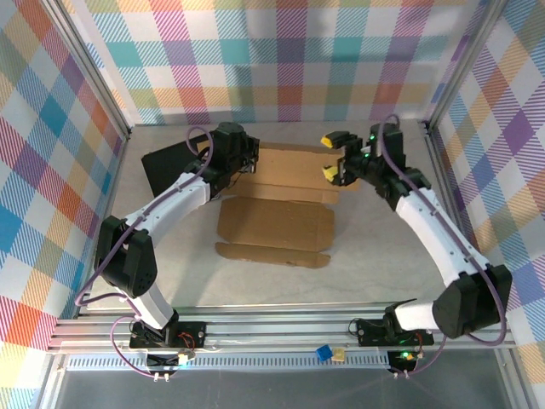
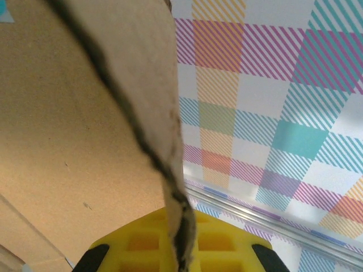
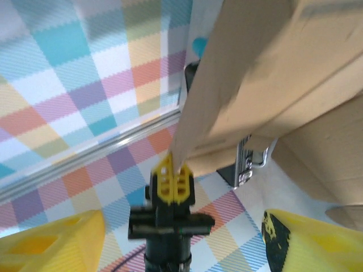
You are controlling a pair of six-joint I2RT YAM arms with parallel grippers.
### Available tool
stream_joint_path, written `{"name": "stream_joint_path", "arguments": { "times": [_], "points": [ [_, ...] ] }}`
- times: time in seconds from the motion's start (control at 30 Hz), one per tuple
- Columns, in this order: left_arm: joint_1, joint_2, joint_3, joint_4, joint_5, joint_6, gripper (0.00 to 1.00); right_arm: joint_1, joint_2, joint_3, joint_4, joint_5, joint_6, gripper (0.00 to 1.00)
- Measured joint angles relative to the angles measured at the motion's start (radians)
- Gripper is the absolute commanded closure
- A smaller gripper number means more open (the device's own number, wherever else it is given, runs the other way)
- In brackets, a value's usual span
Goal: Fold the paper box
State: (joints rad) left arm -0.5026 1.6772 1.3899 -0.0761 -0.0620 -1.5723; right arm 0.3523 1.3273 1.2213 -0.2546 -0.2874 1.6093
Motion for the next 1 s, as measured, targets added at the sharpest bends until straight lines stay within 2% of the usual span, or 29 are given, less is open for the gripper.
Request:
{"name": "stream_joint_path", "arguments": {
  "times": [0.07, 0.2, 0.33, 0.57, 0.83, 0.9, 1.0],
  "points": [
    [-0.008, 0.006, 0.000, 0.000, -0.001, -0.006, 1.00, 0.083, 0.006, -0.019, 0.046, 0.075, 0.035, 0.31],
    [-0.013, 0.018, 0.000, 0.001, 0.001, -0.016, 1.00, 0.161, 0.071, -0.025, 0.141, 0.203, 0.079, 0.36],
    [-0.013, 0.019, 0.000, 0.002, 0.001, -0.023, 1.00, 0.181, 0.148, -0.024, 0.209, 0.299, 0.107, 0.44],
    [-0.012, 0.019, -0.010, 0.005, -0.009, -0.039, 1.00, 0.211, 0.245, -0.008, 0.284, 0.433, 0.138, 0.49],
    [-0.009, 0.019, -0.028, 0.008, -0.016, -0.067, 1.00, 0.219, 0.320, 0.026, 0.360, 0.531, 0.156, 0.62],
    [-0.009, 0.019, -0.028, 0.008, -0.019, -0.067, 1.00, 0.219, 0.339, 0.026, 0.376, 0.542, 0.157, 0.62],
    [-0.009, 0.019, -0.028, 0.007, -0.018, -0.066, 1.00, 0.219, 0.352, 0.026, 0.375, 0.553, 0.155, 0.54]
  ]
}}
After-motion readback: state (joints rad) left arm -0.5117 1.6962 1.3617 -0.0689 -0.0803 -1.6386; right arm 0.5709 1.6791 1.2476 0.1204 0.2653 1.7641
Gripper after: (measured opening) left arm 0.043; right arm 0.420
